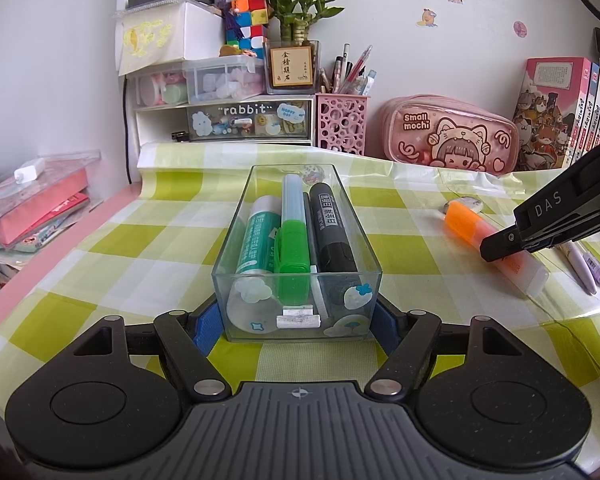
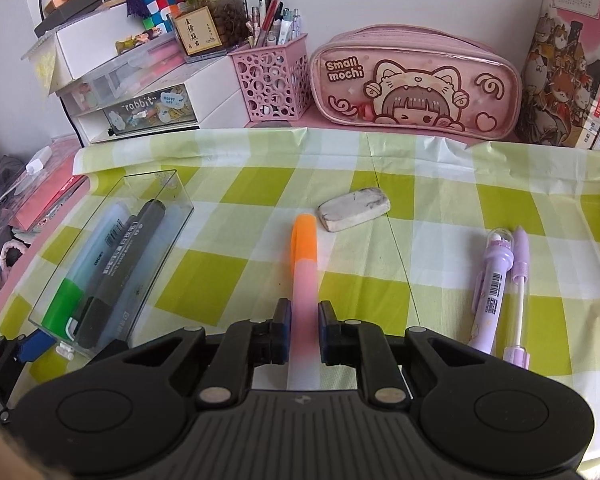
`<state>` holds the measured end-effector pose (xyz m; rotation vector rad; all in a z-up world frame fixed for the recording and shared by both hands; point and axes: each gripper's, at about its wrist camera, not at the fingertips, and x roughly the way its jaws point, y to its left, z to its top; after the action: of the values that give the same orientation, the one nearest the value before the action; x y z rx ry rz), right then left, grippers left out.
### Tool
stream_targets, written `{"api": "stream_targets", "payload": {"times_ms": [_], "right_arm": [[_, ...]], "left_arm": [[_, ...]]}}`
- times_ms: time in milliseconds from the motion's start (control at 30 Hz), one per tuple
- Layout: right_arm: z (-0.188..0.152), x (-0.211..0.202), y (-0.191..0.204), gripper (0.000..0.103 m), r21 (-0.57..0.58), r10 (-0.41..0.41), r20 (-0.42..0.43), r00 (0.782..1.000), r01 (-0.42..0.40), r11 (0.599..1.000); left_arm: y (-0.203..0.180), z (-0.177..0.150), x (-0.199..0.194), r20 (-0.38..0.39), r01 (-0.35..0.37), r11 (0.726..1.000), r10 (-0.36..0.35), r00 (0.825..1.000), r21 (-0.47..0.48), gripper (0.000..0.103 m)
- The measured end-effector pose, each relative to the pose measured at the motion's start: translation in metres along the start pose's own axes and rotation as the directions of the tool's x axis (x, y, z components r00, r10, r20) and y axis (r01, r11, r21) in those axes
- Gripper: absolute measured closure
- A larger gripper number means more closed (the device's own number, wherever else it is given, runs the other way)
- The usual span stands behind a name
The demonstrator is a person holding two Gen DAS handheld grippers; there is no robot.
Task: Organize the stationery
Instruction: 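Carry the orange highlighter into the clear box and open the right tool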
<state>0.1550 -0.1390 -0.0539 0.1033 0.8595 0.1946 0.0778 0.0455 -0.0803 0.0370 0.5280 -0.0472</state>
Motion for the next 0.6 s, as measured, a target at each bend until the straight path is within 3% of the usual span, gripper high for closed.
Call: {"api": "stream_targets", "payload": {"times_ms": [367, 600], "right_arm": [[0.018, 0.006, 0.003, 0.097, -0.007, -0.023, -0.047, 0.999, 0.022, 1.0], [0.019, -0.001, 0.005, 0.097, 0.047, -0.003, -0.021, 1.0, 0.004, 0.999]], "left_arm": [[0.0, 0.0, 0.0, 0.001, 0.001, 1.0, -0.001, 1.0, 0.002, 0.031], [0.0, 0.0, 0.0, 0.001, 0.0, 1.0, 0.0, 1.0, 0.002, 0.031]]}}
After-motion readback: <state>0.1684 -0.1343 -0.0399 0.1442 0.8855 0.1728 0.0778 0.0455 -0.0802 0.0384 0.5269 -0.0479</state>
